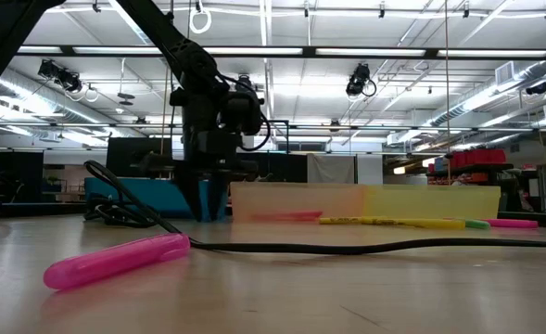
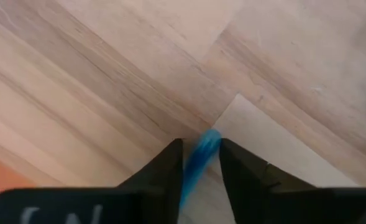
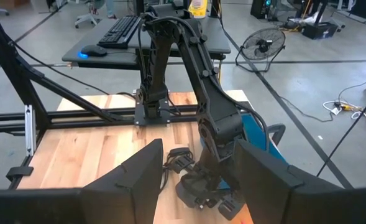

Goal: Pick & Place Markers
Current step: Put the small blue pen into the yellow bin

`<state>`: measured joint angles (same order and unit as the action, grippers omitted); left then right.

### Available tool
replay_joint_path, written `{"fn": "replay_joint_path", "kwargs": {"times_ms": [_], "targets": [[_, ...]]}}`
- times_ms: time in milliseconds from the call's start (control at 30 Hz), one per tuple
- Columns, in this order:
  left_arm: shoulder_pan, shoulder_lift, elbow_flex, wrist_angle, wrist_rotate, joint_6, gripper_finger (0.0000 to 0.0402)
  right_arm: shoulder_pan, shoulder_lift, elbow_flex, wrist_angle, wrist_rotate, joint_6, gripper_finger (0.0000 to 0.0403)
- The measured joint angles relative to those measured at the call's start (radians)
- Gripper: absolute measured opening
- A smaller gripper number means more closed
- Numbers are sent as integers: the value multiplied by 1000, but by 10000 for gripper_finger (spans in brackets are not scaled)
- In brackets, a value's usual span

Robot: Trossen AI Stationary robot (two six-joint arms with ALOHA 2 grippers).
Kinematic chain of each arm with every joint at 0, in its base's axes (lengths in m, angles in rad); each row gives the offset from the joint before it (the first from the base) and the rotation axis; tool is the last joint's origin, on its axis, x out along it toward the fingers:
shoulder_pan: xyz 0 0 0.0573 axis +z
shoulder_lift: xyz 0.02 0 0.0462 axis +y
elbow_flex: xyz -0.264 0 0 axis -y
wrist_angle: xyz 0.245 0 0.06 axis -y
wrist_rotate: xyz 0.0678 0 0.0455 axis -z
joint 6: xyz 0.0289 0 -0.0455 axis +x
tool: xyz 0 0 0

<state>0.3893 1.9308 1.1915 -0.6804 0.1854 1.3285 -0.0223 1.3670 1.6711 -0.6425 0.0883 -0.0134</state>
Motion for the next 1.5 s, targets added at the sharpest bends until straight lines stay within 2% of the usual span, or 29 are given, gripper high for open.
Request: {"fn": "replay_joint_path", "kwargs": {"times_ms": [233,467,600,1033,1200,1500], "targets": [[-1,0,0,12,18,-1,28,0,0,0,16,-1,3,201],[-33,0,2,26,24,-62,26,0,0,0,17,-2,7,201],[-61,3,47,-8,33,-214,29,0,0,0,17,-1,25,201],[-75,1,313,-45,257,-697,24,0,-3,0,19,-1,27,201],[-75,1,346,-2,298,-810,24,0,-7,0,24,0,15,201],[-75,-18,347,169,336,-1057,24,0,-7,0,102,-2,-40,201]]}}
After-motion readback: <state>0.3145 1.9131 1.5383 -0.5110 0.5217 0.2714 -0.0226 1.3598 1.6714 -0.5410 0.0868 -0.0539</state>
